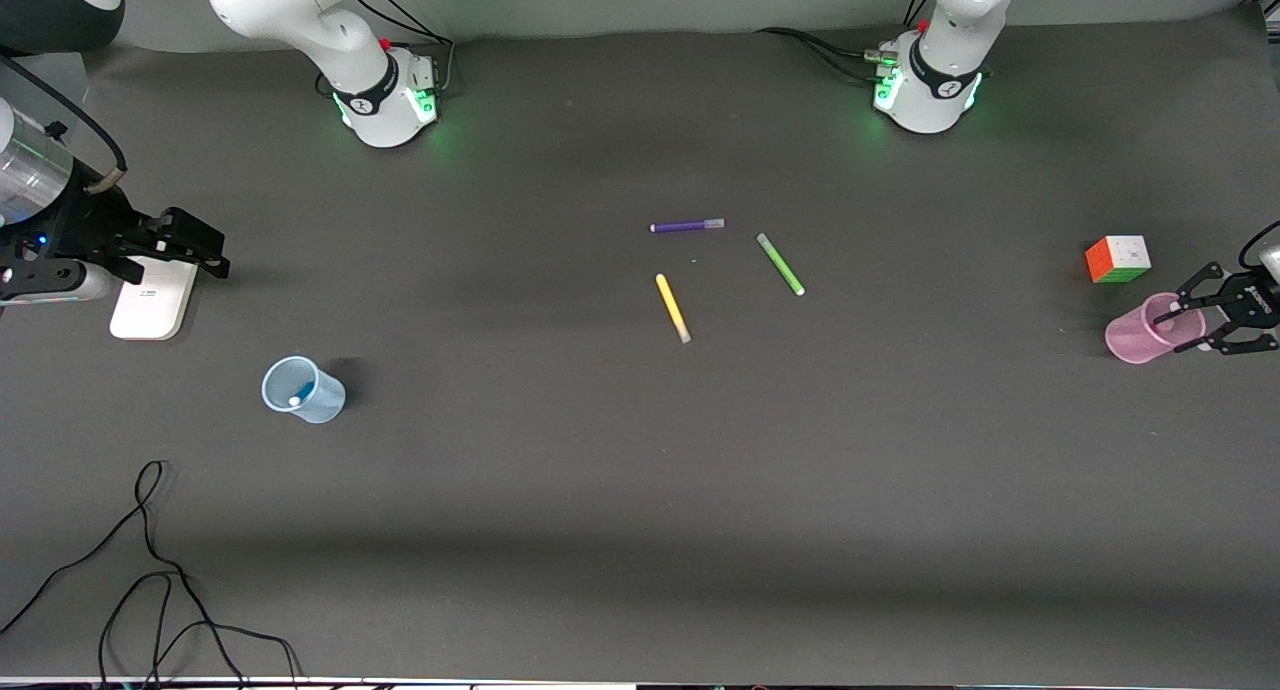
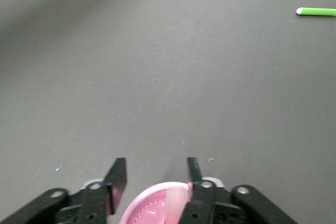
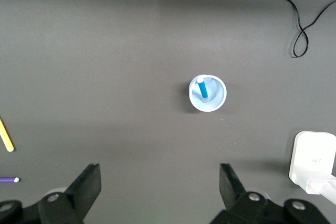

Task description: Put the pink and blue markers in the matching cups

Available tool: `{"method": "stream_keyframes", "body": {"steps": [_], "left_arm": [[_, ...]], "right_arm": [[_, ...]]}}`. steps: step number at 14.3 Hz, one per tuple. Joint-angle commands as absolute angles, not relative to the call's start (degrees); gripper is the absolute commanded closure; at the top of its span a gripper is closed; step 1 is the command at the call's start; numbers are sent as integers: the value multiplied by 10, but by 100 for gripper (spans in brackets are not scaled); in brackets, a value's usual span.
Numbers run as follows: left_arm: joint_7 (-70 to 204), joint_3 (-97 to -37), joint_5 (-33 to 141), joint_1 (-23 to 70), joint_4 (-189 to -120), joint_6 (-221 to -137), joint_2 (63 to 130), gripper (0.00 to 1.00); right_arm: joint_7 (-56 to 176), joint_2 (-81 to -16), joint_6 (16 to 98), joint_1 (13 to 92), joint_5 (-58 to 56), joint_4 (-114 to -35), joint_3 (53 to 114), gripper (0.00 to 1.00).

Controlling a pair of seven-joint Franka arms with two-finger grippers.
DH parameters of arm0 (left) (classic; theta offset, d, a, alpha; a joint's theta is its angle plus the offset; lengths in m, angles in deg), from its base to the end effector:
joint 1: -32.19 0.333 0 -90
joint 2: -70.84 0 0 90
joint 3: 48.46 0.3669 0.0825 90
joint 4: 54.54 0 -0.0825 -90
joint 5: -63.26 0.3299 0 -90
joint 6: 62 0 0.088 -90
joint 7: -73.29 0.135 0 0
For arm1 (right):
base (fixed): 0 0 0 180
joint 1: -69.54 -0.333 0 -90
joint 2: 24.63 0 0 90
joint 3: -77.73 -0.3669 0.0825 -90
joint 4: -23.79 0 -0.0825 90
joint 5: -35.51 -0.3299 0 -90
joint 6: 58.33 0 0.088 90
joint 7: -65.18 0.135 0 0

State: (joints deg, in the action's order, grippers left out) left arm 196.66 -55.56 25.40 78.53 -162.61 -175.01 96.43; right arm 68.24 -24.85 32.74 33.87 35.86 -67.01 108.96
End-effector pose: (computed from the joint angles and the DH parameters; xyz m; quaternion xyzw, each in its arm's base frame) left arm 0.4778 0.3271 0.3212 0.8045 -0.4851 0.2678 0.2140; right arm 0.5017 0.0388 0.6416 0.9999 0.0121 0.0010 0.0040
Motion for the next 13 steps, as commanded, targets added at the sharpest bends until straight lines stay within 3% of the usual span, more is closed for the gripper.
{"method": "stream_keyframes", "body": {"steps": [1, 6, 9, 13], "left_arm": [[1976, -562, 244, 793, -1605, -1736, 972, 0], [1777, -566, 316, 766, -1554, -1719, 935, 0], [1601, -565, 412, 714, -1541, -1716, 870, 0], [1322, -567, 519, 618, -1539, -1647, 786, 0]], "right_arm": [[695, -245, 334, 336, 365, -673, 1092, 0], [695, -245, 339, 336, 365, -673, 1092, 0], [695, -245, 340, 336, 365, -674, 1093, 0], [695, -245, 340, 336, 365, -674, 1093, 0]]}}
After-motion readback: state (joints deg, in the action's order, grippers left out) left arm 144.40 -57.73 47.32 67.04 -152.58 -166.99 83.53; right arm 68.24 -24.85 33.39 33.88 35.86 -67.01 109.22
